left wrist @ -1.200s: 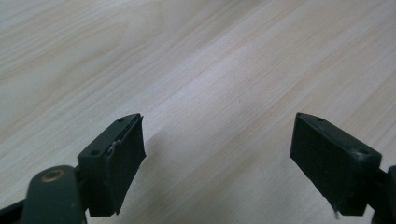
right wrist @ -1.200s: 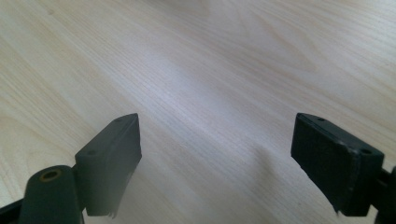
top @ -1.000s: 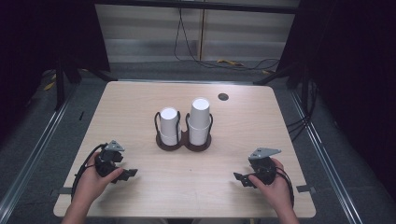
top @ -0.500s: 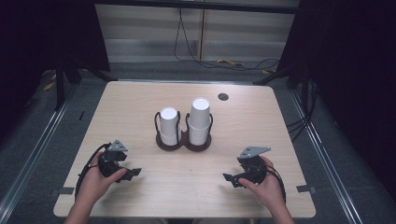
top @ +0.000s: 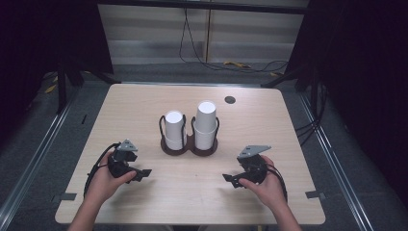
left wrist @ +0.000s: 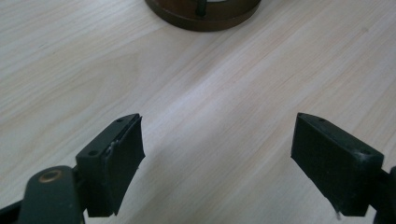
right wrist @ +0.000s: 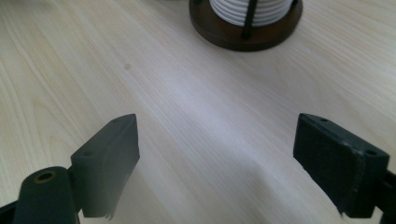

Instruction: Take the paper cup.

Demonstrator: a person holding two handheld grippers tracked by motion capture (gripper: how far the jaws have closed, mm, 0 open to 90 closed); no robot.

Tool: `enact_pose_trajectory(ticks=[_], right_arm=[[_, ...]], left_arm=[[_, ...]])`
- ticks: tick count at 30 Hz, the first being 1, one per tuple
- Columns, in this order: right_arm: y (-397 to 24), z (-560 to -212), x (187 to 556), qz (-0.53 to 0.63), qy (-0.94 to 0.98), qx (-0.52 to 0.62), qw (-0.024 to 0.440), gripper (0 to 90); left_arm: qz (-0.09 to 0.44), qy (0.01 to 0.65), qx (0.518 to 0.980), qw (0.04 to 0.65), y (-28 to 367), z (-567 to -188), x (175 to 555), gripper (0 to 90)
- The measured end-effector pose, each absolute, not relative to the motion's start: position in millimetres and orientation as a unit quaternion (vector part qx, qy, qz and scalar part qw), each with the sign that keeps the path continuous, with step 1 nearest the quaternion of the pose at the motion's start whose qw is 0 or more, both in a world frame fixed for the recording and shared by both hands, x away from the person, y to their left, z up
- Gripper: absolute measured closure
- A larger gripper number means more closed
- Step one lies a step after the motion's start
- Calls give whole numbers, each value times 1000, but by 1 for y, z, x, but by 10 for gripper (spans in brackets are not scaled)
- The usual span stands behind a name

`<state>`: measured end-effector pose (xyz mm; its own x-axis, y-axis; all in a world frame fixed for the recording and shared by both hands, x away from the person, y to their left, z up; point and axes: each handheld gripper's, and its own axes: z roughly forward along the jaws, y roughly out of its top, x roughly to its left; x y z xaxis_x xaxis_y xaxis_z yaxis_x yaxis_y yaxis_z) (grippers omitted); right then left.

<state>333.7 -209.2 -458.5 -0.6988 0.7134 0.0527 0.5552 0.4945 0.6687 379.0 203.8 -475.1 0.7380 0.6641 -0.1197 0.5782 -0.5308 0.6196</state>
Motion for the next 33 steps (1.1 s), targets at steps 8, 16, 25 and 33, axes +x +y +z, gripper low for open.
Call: enact_pose_trajectory(ticks=[8, 16, 25, 33], right_arm=[[-176, -460, 343, 376, 851, 354, 101, 161], [-159, -460, 349, 372, 856, 344, 101, 193], [-147, -461, 349, 372, 858, 339, 101, 219], [-138, -459, 350, 375, 862, 327, 101, 219]], left_arm=[[63, 341, 879, 326, 192, -464, 390, 168], [71, 336, 881, 325, 189, -451, 396, 168], [67, 319, 885, 332, 184, -428, 405, 168], [54, 311, 886, 339, 176, -409, 419, 177]])
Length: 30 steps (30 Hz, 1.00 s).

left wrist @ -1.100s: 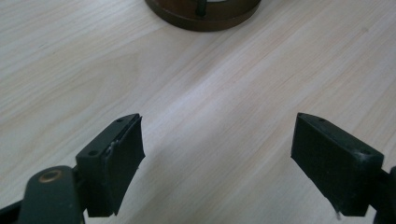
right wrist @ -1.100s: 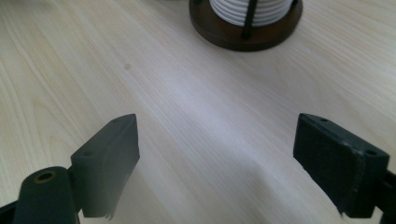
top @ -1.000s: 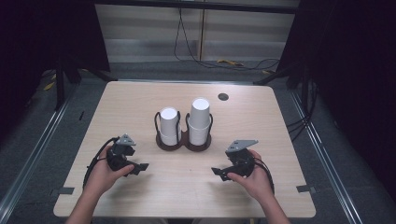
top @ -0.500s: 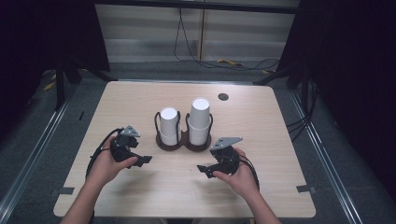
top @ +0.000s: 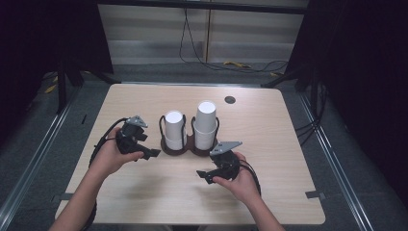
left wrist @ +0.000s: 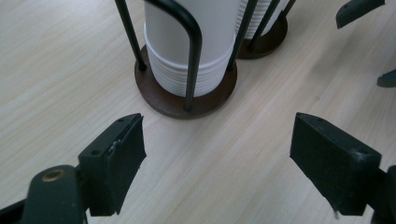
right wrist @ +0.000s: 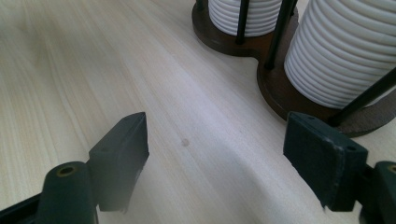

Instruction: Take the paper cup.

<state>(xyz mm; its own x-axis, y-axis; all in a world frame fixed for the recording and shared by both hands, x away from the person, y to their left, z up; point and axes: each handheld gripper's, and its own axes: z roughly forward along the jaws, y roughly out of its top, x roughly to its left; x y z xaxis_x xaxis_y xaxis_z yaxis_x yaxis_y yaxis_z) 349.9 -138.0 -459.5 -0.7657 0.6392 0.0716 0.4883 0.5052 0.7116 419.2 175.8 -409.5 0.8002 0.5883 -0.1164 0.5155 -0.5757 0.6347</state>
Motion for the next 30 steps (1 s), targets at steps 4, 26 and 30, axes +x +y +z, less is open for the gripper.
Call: enact_pose_trajectory(ticks=[4, 26, 30], right_arm=[[-137, -459, 350, 374, 861, 329, 100, 219], [-106, -464, 358, 374, 868, 314, 91, 243], [-105, -465, 359, 376, 867, 314, 90, 243]], left_arm=[[44, 303, 889, 339, 172, -407, 424, 187], [49, 259, 906, 331, 136, -366, 463, 290], [48, 260, 904, 336, 133, -367, 471, 301]])
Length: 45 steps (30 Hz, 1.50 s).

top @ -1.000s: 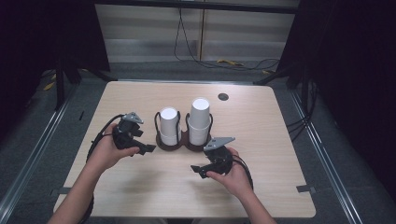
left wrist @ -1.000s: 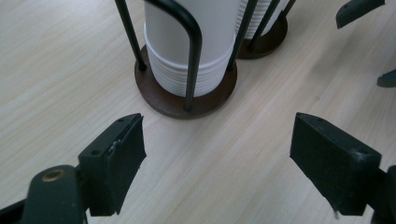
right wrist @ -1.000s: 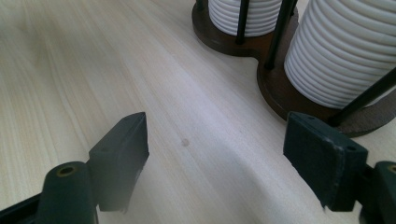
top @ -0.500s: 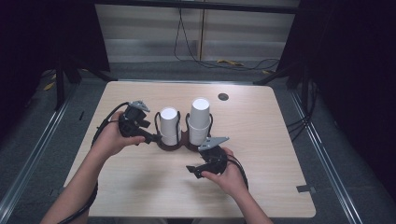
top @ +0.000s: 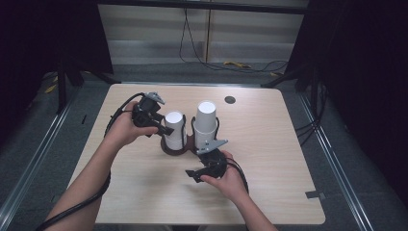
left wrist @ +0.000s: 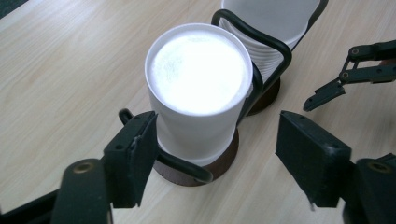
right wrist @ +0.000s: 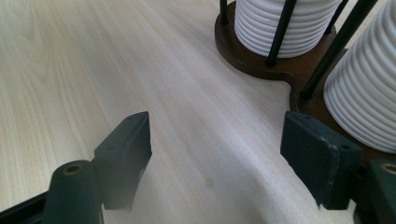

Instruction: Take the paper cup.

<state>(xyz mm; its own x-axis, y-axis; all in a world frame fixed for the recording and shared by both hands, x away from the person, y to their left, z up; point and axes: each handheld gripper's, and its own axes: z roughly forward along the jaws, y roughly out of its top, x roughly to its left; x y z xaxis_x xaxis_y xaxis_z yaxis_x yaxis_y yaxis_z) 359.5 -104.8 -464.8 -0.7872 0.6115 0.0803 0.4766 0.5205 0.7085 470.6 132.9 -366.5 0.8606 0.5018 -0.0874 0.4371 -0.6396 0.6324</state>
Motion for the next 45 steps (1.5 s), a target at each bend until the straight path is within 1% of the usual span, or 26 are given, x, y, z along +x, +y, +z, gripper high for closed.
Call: enact_pose_trajectory(ticks=[5, 10, 11, 13, 16, 18, 22, 27, 29, 31, 34, 36, 37, 39, 42, 45], right_arm=[[-100, -467, 362, 386, 864, 311, 89, 248], [-93, -469, 368, 390, 864, 306, 87, 249], [-91, -468, 369, 392, 864, 304, 86, 251], [-87, -467, 371, 396, 864, 300, 86, 251], [-82, -466, 375, 398, 861, 301, 94, 250], [-78, -466, 377, 406, 858, 301, 90, 249], [-70, -467, 381, 400, 860, 301, 100, 243], [-64, -469, 385, 407, 851, 314, 105, 240], [-62, -470, 386, 405, 853, 313, 104, 240], [-60, -471, 386, 406, 854, 308, 104, 238], [-58, -471, 386, 407, 855, 306, 99, 233], [-57, -471, 385, 406, 856, 305, 97, 232], [-57, -471, 385, 405, 857, 304, 99, 232], [-57, -470, 384, 404, 858, 300, 100, 230], [-59, -469, 383, 403, 860, 297, 100, 230], [-59, -468, 383, 401, 861, 294, 103, 230]], left_arm=[[48, 249, 908, 334, 129, -369, 472, 311], [51, 235, 910, 337, 130, -370, 475, 301], [44, 241, 908, 341, 130, -371, 475, 296], [47, 245, 906, 343, 130, -371, 475, 297], [52, 241, 911, 332, 129, -370, 475, 343], [50, 240, 913, 325, 129, -370, 475, 420], [50, 253, 908, 329, 128, -370, 474, 453], [49, 271, 902, 332, 126, -369, 474, 402], [57, 272, 903, 327, 125, -366, 474, 349], [51, 268, 904, 328, 123, -364, 476, 335], [59, 263, 909, 319, 119, -363, 478, 320], [53, 263, 906, 328, 118, -364, 479, 288], [50, 270, 903, 331, 117, -366, 481, 290], [42, 274, 903, 327, 117, -371, 483, 257], [40, 259, 908, 327, 114, -375, 484, 243], [41, 265, 907, 326, 112, -376, 485, 244]])
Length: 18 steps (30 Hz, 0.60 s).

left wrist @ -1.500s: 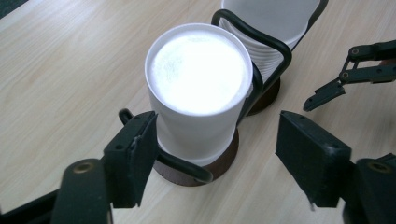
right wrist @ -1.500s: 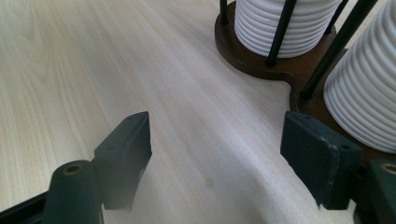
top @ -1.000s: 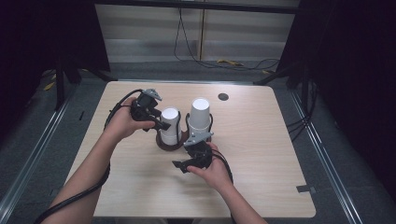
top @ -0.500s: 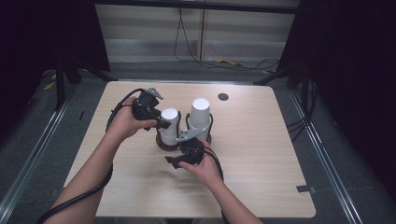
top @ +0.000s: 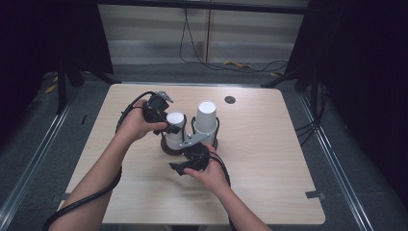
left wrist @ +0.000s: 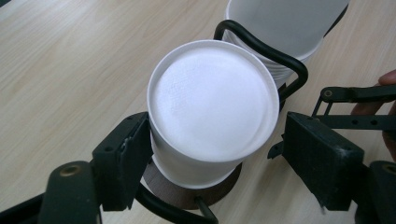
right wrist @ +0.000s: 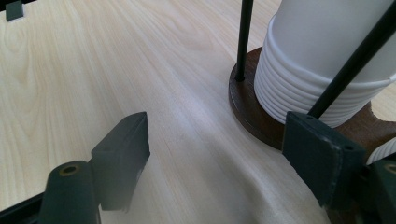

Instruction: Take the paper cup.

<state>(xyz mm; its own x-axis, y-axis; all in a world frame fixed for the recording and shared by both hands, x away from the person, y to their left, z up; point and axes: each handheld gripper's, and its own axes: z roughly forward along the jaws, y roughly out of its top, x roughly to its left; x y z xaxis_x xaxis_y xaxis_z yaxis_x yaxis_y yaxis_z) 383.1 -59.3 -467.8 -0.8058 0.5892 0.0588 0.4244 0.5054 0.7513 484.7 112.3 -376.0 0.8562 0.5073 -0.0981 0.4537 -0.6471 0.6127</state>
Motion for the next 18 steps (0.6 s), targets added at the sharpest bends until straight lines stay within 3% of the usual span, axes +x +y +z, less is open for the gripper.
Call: enact_pose_trajectory(ticks=[3, 18], right_arm=[[-59, -467, 383, 402, 861, 293, 100, 230], [-53, -472, 389, 410, 859, 288, 103, 260]], left_arm=[[44, 273, 904, 327, 115, -375, 487, 338], [39, 299, 903, 307, 111, -371, 483, 344]])
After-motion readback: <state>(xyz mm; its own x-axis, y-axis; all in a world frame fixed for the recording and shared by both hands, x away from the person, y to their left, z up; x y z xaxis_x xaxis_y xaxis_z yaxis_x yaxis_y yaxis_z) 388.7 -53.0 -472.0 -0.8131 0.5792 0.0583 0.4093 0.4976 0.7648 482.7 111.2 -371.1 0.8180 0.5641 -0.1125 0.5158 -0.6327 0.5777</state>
